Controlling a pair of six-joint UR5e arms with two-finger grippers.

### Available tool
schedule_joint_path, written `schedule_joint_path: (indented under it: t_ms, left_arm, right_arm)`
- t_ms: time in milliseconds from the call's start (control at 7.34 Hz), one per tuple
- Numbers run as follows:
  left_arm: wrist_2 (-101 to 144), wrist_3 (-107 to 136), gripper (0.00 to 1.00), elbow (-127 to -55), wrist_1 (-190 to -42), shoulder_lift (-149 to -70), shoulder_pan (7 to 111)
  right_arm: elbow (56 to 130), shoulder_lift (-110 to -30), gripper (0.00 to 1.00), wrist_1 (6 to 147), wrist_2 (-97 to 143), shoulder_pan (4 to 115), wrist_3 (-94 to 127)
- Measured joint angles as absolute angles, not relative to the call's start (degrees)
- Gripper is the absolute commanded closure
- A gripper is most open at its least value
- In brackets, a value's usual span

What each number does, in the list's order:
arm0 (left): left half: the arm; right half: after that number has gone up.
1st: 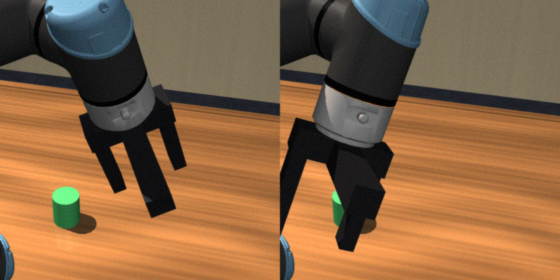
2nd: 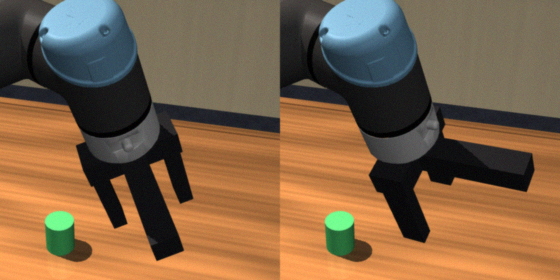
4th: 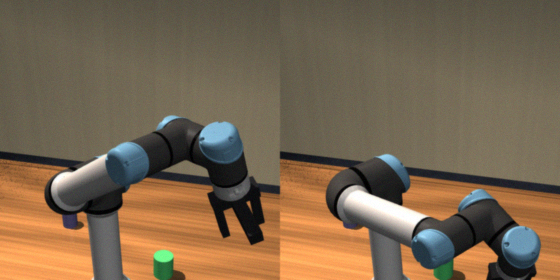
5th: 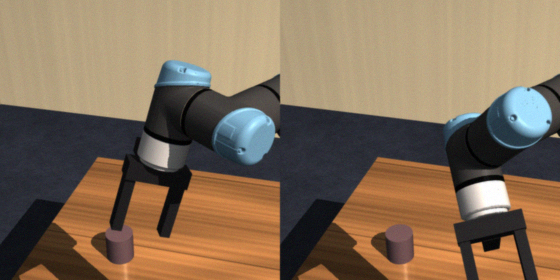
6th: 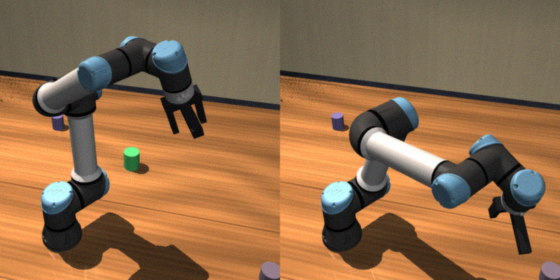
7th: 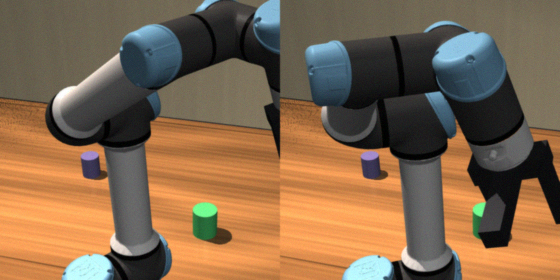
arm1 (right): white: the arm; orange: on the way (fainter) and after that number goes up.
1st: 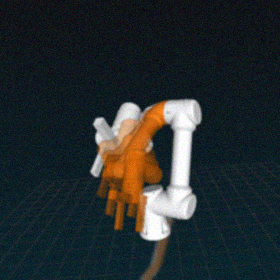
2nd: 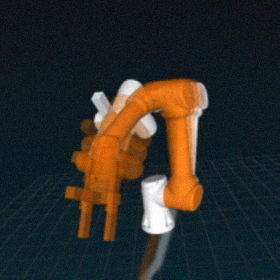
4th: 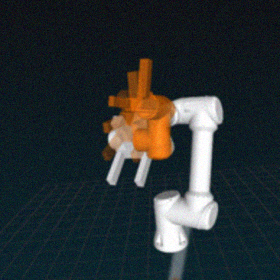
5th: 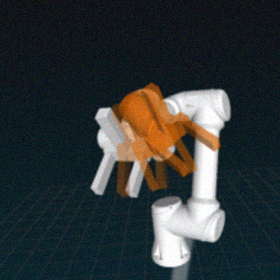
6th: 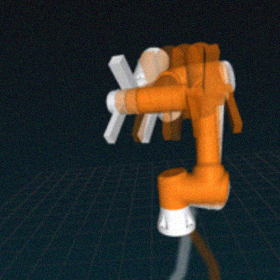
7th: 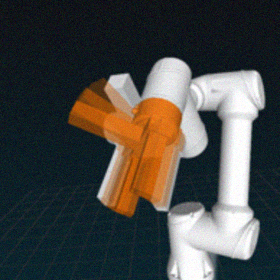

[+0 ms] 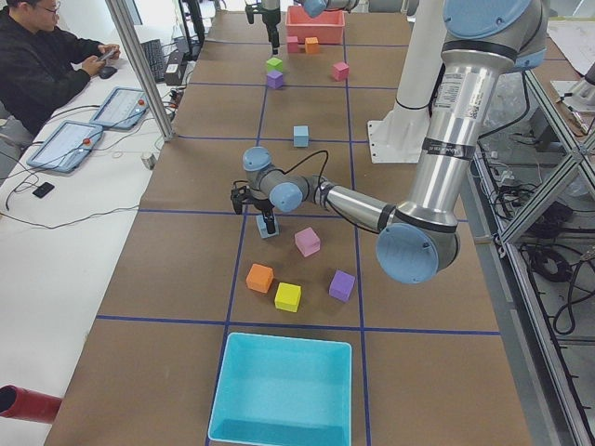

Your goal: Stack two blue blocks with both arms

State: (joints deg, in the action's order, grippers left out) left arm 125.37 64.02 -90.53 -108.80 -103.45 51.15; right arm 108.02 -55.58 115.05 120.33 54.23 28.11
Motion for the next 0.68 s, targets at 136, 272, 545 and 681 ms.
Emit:
schedule_joint_path:
  t_ms: [136,272,545,681]
  left_arm:
    - [125.38,63.91,0.52,-90.48,-108.81,-103.42,51.04]
    - [125.33,63.78,0.53,-90.48,-108.82,-103.41,51.0]
    - [125.23,63.48,0.55,-90.45,-108.86,-103.46,50.96]
    - [125.17,63.41,0.54,-90.88,-109.06,-103.54,50.96]
  right_arm:
    - [108.02,-55.58,0.0,115.03,120.32,54.23,28.07]
    - [107.99,-55.59,0.0,114.99,120.3,54.23,28.05]
    - [107.96,-55.56,0.0,114.96,120.29,54.23,28.04]
    - [108.0,-55.55,0.0,114.96,120.33,54.34,28.04]
